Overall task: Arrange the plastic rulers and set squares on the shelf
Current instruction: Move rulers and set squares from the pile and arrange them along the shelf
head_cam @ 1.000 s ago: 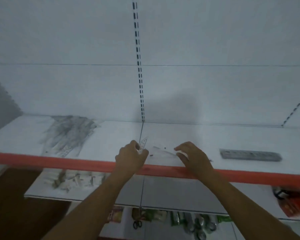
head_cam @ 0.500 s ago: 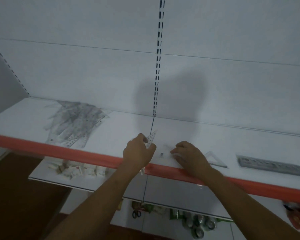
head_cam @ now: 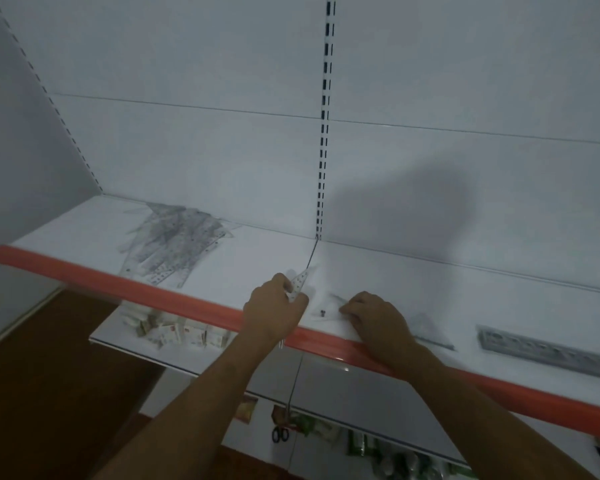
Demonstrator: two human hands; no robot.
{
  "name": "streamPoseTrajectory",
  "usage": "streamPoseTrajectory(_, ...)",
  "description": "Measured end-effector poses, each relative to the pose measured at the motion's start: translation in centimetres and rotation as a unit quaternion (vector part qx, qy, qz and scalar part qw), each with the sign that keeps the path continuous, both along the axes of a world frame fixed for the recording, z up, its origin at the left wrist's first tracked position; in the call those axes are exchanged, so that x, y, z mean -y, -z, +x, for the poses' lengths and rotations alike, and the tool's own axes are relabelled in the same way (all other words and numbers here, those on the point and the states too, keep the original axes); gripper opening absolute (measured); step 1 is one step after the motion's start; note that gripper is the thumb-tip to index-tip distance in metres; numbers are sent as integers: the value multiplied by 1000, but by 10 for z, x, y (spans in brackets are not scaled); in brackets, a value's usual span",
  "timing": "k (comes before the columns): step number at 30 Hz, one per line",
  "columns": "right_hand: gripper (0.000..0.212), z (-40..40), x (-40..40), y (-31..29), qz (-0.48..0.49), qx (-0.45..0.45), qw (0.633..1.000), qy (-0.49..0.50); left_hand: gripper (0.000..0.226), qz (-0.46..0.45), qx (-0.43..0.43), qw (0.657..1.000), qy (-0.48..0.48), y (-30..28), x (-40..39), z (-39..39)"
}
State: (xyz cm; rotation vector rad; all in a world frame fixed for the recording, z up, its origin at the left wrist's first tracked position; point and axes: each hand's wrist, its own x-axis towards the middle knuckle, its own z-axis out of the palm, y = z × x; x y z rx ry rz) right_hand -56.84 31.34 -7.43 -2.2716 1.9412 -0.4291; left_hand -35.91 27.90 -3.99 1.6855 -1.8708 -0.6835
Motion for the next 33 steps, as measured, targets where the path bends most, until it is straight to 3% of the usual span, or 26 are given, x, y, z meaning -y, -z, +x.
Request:
streamPoseTrajectory(4,28,5,0,-2,-7,-14,1000,13,21,2,19,1000,-5,0,-9,-7)
streamPoseTrajectory(17,29,8,0,-3,-24,-18,999,22,20,15,23,1000,-12,0,-11,-1)
streamPoseTrajectory(23,30,6,-1,-4,-33,-88,996,-15,20,14,23,1000,-7,-3,-10,-8)
streamPoseTrajectory(29,36,12,-5,-7,-13,-42,999,21,22,19,41,999,-2,0,-13,-13)
streamPoseTrajectory(33,37,14,-5,-7,-8,-52,998,30,28,-7,97,995,-9,-1,-15,-14)
